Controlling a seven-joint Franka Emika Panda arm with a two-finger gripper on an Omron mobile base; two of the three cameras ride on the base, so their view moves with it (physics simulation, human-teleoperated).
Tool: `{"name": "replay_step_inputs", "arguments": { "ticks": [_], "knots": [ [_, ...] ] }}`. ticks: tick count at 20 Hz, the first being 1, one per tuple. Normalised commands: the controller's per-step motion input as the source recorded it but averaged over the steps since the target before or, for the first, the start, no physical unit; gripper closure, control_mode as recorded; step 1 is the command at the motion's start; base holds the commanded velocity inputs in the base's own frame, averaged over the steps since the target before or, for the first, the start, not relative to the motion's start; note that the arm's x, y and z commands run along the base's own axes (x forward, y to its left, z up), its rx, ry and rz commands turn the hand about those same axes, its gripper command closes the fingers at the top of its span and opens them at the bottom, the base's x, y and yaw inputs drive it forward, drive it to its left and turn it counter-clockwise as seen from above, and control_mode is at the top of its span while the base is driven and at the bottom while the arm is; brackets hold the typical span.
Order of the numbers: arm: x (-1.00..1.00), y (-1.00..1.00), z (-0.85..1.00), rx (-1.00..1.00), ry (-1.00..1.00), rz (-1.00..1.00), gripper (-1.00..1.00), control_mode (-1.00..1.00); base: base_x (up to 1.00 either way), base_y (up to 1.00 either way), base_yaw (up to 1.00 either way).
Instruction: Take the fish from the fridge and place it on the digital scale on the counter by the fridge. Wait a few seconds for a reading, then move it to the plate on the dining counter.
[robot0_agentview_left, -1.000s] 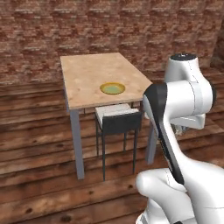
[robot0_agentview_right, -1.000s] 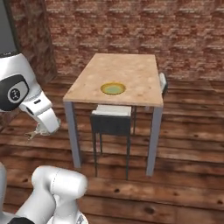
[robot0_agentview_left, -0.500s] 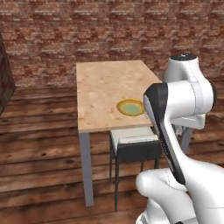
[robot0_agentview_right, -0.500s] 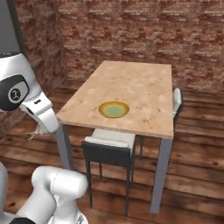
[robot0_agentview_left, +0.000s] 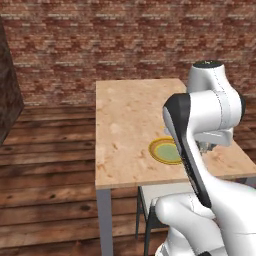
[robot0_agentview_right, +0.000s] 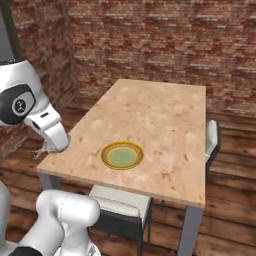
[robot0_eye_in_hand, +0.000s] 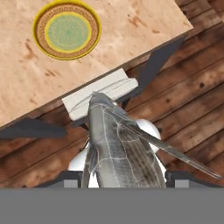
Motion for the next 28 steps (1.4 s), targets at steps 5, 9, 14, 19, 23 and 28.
{"name": "replay_step_inputs", "arguments": {
  "ticks": [5, 9, 14, 19, 23, 28],
  "knots": [
    [0.60, -0.24, -0.01, 0.01, 0.05, 0.02, 1.00, -1.00, 0.40, -0.08, 0.03],
    [1.00, -0.46, -0.30, 0.00, 0.02, 0.01, 1.00, -1.00, 0.00, 0.00, 0.00],
    [1.00, -0.42, -0.54, 0.00, 0.00, 0.00, 1.00, -1.00, 0.00, 0.00, 0.00],
    [0.92, -0.28, -0.73, 0.00, 0.00, 0.00, 1.00, -1.00, 0.00, 0.00, 0.00],
    [0.85, -0.24, -0.80, 0.01, 0.00, 0.00, 1.00, -1.00, 0.00, 0.00, 0.00],
    [0.81, -0.22, -0.74, 0.00, 0.00, 0.00, 1.00, -1.00, 0.00, 0.00, 0.00]
  ]
}}
